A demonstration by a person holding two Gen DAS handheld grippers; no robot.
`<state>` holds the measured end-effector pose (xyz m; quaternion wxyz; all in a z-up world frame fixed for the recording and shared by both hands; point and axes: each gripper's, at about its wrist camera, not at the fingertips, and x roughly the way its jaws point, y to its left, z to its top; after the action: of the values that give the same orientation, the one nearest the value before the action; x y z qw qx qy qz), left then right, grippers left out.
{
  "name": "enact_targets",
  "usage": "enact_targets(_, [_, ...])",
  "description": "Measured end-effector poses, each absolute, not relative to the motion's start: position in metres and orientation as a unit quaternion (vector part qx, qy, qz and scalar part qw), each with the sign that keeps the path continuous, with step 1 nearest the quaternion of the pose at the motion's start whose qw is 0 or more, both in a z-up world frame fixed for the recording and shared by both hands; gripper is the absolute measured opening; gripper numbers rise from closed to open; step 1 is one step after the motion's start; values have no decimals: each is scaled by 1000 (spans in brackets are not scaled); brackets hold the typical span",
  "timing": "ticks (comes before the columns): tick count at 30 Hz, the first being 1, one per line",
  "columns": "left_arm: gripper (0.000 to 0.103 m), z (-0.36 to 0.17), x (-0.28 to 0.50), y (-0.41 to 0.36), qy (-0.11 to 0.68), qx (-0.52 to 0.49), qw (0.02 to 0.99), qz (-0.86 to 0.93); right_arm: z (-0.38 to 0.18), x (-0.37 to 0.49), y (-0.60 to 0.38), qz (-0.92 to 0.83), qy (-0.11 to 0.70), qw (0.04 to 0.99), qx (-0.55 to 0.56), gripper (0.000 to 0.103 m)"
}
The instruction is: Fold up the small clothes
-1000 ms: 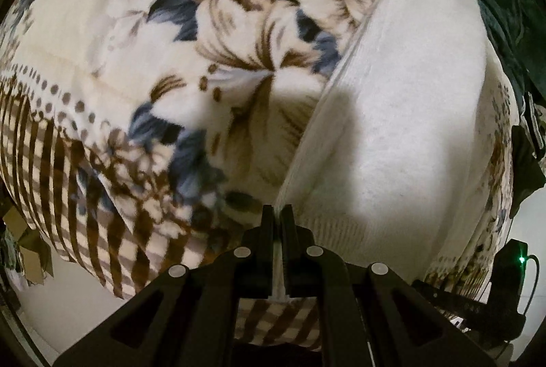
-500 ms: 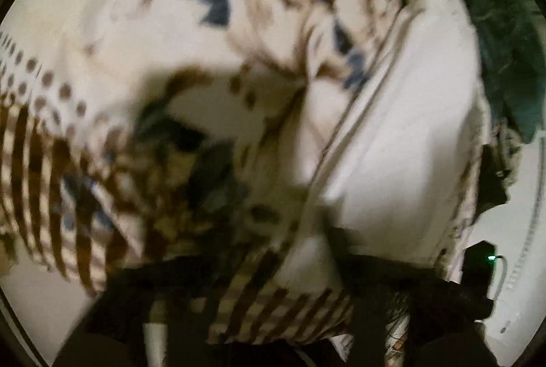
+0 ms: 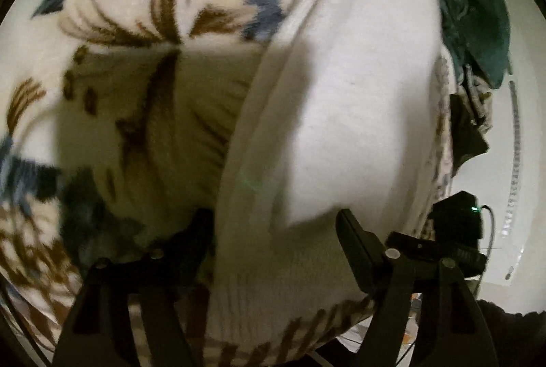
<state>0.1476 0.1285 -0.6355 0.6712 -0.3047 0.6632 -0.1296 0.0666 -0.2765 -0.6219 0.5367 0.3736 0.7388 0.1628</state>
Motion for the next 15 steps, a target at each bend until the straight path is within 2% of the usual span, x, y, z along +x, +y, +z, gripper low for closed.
enact_targets(1, [18,-635,144,129,665,-302,671,-129,-624,65,-275,166,737,531,385,44])
enact_targets(2, [12,-632,141,125,663,-307,670,-132,-625,63,-275,173,736,518,400,25])
enact_targets(4, [11,-626,138,124,652,-317,677,-127,-620,62,-276,181,736,511,406,12])
enact_targets(9, [10,-599,136,130,629,-364,678,-110,-595,64,-273,187,722,518,418,10])
enact_targets(15, [9,-544,171,132,582,-425,683,-119,-531,93,-284,205,692,545,428,9])
